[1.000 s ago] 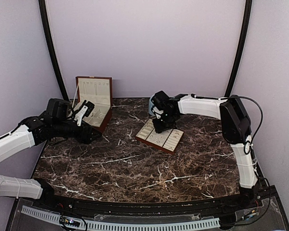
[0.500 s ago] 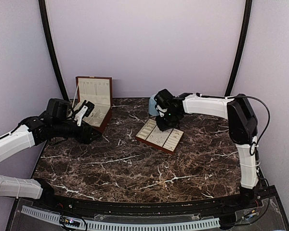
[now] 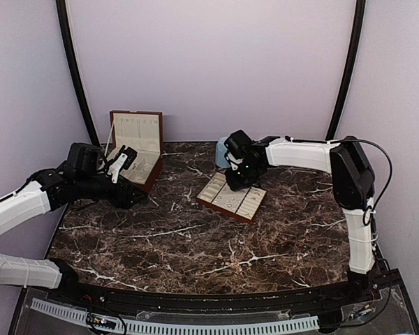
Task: Organize the mixed jewelry
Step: Adjust the earring on the earring holder.
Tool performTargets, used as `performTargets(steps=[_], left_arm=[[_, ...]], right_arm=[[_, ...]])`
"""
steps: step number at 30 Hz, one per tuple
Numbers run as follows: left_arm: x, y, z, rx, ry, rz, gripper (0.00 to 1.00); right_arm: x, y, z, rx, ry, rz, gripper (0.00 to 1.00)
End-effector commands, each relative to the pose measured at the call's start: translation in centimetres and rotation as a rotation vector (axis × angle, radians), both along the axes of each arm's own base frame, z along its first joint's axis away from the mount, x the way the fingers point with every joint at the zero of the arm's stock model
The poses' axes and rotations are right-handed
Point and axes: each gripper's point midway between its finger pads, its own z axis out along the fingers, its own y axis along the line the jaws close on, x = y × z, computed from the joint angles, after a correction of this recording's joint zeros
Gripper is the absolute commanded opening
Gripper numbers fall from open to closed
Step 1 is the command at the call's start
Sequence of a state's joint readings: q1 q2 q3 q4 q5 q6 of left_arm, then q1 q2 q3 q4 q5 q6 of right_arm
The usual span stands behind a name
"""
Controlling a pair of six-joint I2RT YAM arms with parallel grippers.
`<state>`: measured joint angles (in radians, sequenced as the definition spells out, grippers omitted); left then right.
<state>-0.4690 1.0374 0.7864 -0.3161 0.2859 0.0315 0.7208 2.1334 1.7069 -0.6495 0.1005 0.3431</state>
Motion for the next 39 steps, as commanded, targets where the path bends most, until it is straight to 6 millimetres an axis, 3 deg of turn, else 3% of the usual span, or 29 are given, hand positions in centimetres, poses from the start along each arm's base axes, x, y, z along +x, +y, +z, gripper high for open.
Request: performTargets(steps=[1, 39], left_arm=[[-0.3, 0.4, -0.1, 0.01, -0.004, 0.0, 0.66], [-0.3, 0.3, -0.1, 0.008, -0.002, -0.003, 0.66]], right_arm=[[0.3, 0.3, -0.1, 0.025, -0.003, -0.008, 0.15], [-0.1, 0.2, -2.2, 0.02, 0.055, 0.003, 0.14]])
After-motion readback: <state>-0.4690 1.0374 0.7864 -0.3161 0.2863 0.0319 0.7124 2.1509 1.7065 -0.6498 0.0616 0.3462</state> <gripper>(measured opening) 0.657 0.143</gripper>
